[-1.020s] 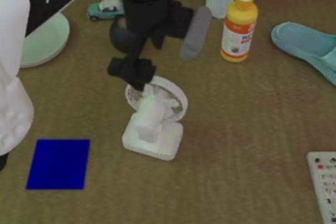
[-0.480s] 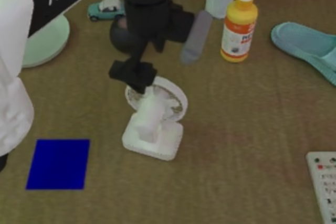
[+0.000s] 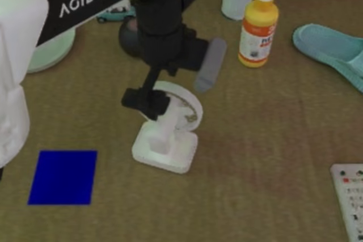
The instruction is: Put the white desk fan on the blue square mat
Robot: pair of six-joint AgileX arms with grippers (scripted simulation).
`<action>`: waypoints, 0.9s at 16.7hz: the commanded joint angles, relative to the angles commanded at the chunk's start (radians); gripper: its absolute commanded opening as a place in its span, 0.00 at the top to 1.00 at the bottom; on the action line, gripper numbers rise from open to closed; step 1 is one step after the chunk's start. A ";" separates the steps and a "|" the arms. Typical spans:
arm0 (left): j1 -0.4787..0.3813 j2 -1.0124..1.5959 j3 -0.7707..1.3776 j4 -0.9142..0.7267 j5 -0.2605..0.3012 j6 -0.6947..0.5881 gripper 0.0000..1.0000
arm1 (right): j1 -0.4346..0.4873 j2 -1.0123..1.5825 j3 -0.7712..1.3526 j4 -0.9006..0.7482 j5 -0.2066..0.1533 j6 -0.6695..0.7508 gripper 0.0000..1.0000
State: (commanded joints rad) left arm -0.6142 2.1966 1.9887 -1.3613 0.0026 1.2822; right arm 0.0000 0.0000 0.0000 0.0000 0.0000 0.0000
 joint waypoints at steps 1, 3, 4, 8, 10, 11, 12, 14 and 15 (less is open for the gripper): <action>0.000 0.000 0.000 0.000 0.000 0.000 0.00 | 0.000 0.000 0.000 0.000 0.000 0.000 0.00; 0.000 0.000 0.000 0.000 0.000 0.000 0.08 | 0.000 0.000 0.000 0.000 0.000 0.000 0.00; 0.000 0.000 0.000 0.000 0.000 0.000 0.15 | 0.000 0.000 0.000 0.000 0.000 0.000 0.00; 0.000 0.000 0.000 0.000 0.000 0.000 0.45 | 0.000 0.000 0.000 0.000 0.000 0.000 0.00; 0.000 0.000 0.000 0.000 0.000 0.000 0.60 | 0.000 0.000 0.000 0.000 0.000 0.000 0.00; 0.000 0.000 0.000 0.000 0.000 0.000 0.68 | 0.000 0.000 0.000 0.000 0.000 0.000 0.00; 0.000 0.000 0.000 0.000 0.000 0.000 0.75 | 0.000 0.000 0.000 0.000 0.000 0.000 0.00; 0.000 0.000 0.000 0.000 0.000 0.000 0.90 | 0.000 0.000 0.000 0.000 0.000 0.000 0.00; 0.000 0.000 0.000 0.000 0.000 0.000 0.98 | 0.000 0.000 0.000 0.000 0.000 0.000 0.00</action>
State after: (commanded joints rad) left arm -0.6142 2.1966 1.9887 -1.3613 0.0026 1.2822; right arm 0.0000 0.0000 0.0000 0.0000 0.0000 0.0000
